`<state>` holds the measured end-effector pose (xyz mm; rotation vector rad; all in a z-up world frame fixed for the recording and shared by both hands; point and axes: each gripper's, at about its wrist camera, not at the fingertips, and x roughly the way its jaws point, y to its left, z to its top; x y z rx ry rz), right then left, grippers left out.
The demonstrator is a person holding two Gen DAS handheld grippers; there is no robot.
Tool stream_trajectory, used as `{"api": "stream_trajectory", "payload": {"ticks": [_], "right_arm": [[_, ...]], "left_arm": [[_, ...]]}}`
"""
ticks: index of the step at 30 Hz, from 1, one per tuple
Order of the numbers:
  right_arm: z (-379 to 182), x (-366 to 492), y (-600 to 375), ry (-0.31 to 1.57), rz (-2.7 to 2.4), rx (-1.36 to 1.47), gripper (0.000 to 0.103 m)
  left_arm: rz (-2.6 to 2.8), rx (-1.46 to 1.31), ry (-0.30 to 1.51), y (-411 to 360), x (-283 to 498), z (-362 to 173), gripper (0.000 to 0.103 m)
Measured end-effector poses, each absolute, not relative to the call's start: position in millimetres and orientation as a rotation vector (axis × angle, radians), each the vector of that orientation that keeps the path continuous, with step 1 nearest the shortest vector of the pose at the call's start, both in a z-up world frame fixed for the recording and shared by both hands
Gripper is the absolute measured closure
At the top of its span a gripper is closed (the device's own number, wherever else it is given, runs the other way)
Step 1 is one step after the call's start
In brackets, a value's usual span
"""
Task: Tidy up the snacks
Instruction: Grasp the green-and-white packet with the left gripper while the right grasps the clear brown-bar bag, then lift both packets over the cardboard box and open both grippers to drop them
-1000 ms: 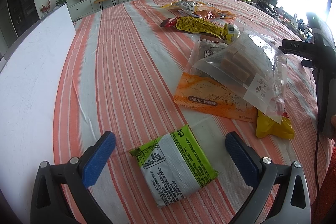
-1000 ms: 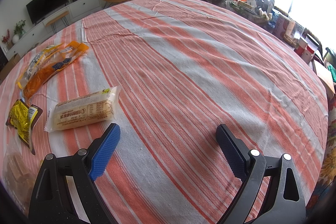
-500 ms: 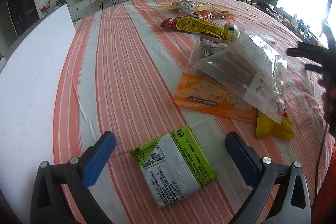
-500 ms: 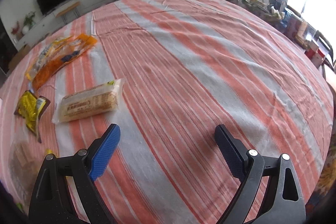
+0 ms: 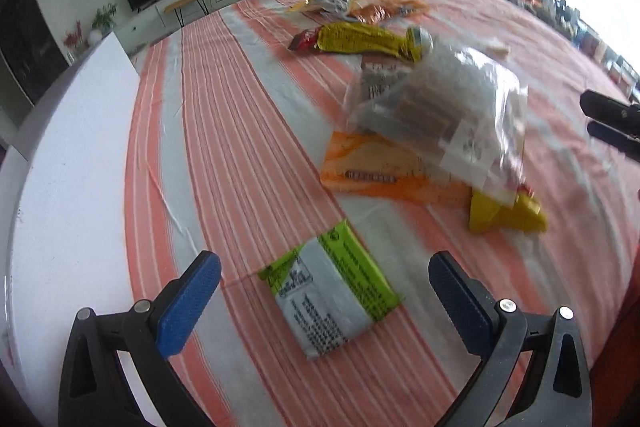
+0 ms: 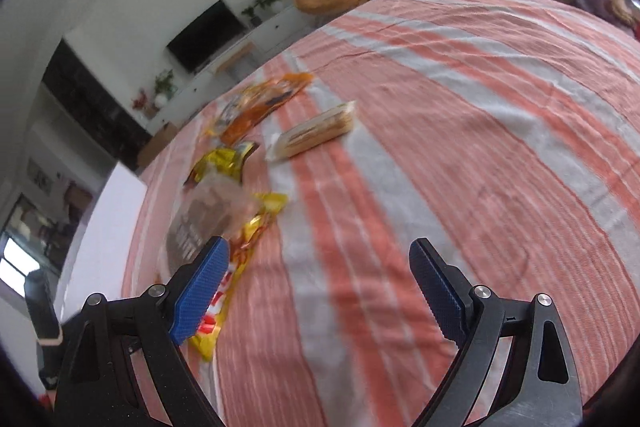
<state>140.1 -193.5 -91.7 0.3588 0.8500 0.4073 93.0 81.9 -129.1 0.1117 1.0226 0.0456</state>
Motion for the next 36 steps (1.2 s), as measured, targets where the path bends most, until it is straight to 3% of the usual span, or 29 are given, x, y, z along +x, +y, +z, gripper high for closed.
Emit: {"api": "stream_trajectory", "payload": {"ticks": [3,5,7,9,13,18,22,30,33,34,36], "right_arm": [[-93,126,-145,0.91,0.492,0.217,0.01],[-102,120,-123,0.973,0.513,0.186,0.01],[-104,119,-103,0.983,0.486,0.12,0.009],[-103,119,-83,0.971,0.498,0.003,0.009],[-109,113,-75,0.981,0.478,-0.127,0.01],[-100,125,-121,1.009,0.428,0.133,0.01],[-86,157,-104,1.081,0.413,0.239,0.01],[-86,207,-16,1.132,0.261,0.022,0.004],[-85,205,-19,1.129,0.295,-0.01,0.01],[-85,203,-20,1.12,0.313,-0.027,0.017],[-78,198,-25,1.072,0.352,-0.043,0.044]], "left_arm": [[0.06,0.095,1.007,86,90,-134,0.001],[0.06,0.018,1.016,95,92,-135,0.01],[0.071,-0.034,1.002,101,90,-132,0.033],[0.067,-0.034,0.994,101,85,-131,0.042],[0.041,-0.064,0.996,104,72,-130,0.044],[0.018,-0.151,0.965,113,69,-129,0.044],[0.025,-0.1,0.96,104,73,-130,0.044],[0.027,-0.07,0.958,101,70,-130,0.044],[0.026,-0.08,0.951,102,68,-130,0.044],[0.029,-0.08,0.946,102,68,-130,0.044],[0.03,-0.077,0.939,101,67,-130,0.044]]}}
